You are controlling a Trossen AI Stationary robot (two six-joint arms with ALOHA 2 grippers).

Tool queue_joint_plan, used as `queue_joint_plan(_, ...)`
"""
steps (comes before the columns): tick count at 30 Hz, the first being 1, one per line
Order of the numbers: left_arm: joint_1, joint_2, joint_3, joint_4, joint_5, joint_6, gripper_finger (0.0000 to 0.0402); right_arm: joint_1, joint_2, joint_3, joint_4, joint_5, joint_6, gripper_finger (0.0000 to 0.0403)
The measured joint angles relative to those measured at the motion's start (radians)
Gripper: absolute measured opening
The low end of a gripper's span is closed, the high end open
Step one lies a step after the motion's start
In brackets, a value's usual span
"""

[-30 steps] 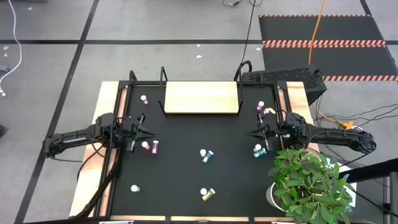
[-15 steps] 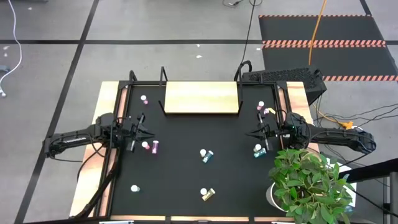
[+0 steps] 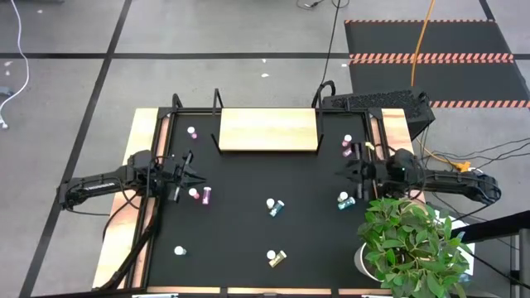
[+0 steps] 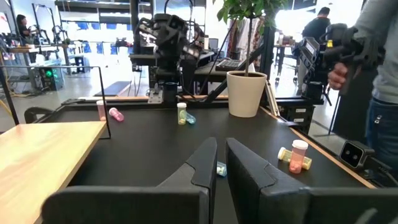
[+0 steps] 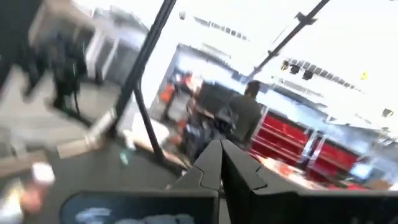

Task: Pick and place medicine bottles onto shelf by color
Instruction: Put the top left pink pill bottle on the shelf

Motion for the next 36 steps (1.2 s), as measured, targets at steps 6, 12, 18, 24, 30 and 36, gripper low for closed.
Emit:
queue_joint_plan(6, 0.0, 0.0, 0.0, -0.001, -0.002, 0.013, 0.0037, -0.001, 0.002, 0.0, 0.032, 0.259, 0.603, 0.0)
queue_joint_plan(12, 0.003, 0.0, 0.0, 0.009, -0.138, 0.217, 0.0037, 0.0, 0.015, 0.0, 0.004, 0.409, 0.984, 0.0)
queue_joint_plan(18, 0.003, 0.0, 0.0, 0.128, -0.161, 0.236, 0.0037, 0.0, 0.047, 0.0, 0.009, 0.502, 1.227, 0.0)
queue_joint_plan(24, 0.003, 0.0, 0.001, 0.205, -0.169, 0.228, 0.0037, 0.007, 0.094, 0.024, -0.007, 0.549, 1.359, 0.0)
queue_joint_plan(30, 0.002, 0.001, 0.0, 0.379, -0.256, -0.38, 0.0037, 0.051, 0.179, 0.154, -0.078, 0.607, 1.254, 0.0)
queue_joint_plan(36, 0.002, 0.002, 0.0, 0.403, -0.273, -0.73, 0.0037, 0.066, 0.252, 0.279, -0.086, 0.604, 1.065, 0.0)
